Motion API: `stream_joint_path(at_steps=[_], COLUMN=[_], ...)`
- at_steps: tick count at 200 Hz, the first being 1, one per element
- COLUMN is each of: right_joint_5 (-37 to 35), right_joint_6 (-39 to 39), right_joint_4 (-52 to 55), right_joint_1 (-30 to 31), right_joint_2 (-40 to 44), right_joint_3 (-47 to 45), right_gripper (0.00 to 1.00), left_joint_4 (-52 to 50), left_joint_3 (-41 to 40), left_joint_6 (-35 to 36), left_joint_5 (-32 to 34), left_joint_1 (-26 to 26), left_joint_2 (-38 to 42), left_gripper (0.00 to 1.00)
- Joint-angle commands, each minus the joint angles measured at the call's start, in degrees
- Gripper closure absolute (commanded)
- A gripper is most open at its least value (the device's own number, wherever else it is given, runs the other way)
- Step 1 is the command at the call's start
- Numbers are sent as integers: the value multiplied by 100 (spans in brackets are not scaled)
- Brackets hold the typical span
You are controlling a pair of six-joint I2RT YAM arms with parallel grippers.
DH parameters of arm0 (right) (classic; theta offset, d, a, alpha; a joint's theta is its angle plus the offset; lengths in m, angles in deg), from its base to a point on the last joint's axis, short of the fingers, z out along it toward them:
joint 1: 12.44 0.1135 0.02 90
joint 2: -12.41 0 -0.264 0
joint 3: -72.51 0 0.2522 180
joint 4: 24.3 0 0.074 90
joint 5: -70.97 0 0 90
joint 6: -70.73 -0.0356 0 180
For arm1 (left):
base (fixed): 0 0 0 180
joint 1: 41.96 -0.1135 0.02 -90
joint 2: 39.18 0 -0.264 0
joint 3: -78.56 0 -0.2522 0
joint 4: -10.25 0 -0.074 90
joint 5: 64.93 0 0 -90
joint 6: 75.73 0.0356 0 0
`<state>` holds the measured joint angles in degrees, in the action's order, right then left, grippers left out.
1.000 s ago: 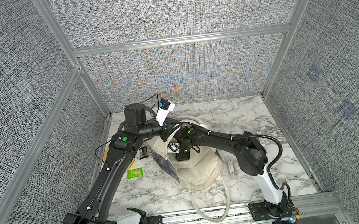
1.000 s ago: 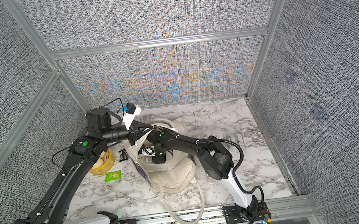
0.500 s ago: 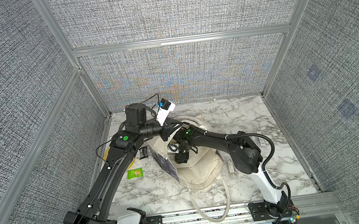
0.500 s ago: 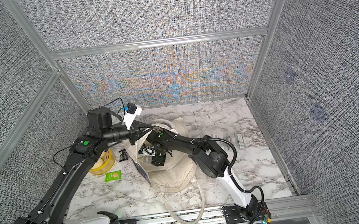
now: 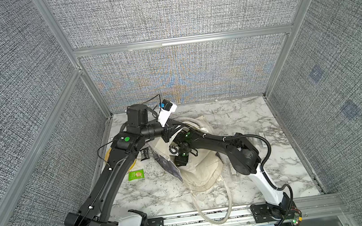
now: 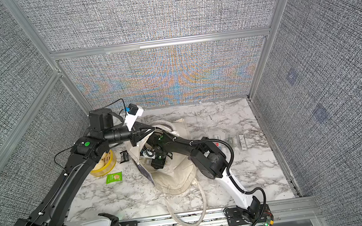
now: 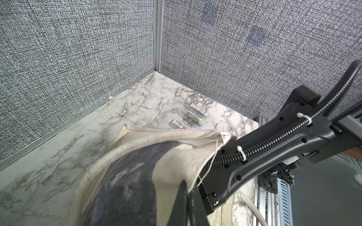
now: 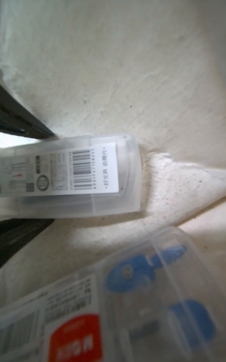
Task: Take out the compass set from the canvas bag
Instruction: Pick up the compass set from the canvas bag.
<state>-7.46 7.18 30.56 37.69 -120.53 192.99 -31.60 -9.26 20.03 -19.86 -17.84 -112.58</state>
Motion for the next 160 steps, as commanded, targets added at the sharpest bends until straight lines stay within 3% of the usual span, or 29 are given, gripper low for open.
stream_joint_path(at_steps=[1,59,109,160], right_joint_5=[28,-104,-575,-952], right_joint_6=[-156,-174,-593,-1101], right_joint_4=[232,471,1087,1445], right_joint_1=[9,6,28,206], right_joint_2=[-97,344,695,1568], right_joint_3=[-30,42,299,-299], right_gripper=[40,57,60,60], left_joint_4=[199,190,221,309], left_joint_3=[60,60,60,44], left_joint_6=[14,20,-13,-88], left_joint_5=[-116,-95,-4,116], left_joint_1=[5,5,5,4], left_joint_2=[48,29,15,-9], left_gripper=[100,100,100,100])
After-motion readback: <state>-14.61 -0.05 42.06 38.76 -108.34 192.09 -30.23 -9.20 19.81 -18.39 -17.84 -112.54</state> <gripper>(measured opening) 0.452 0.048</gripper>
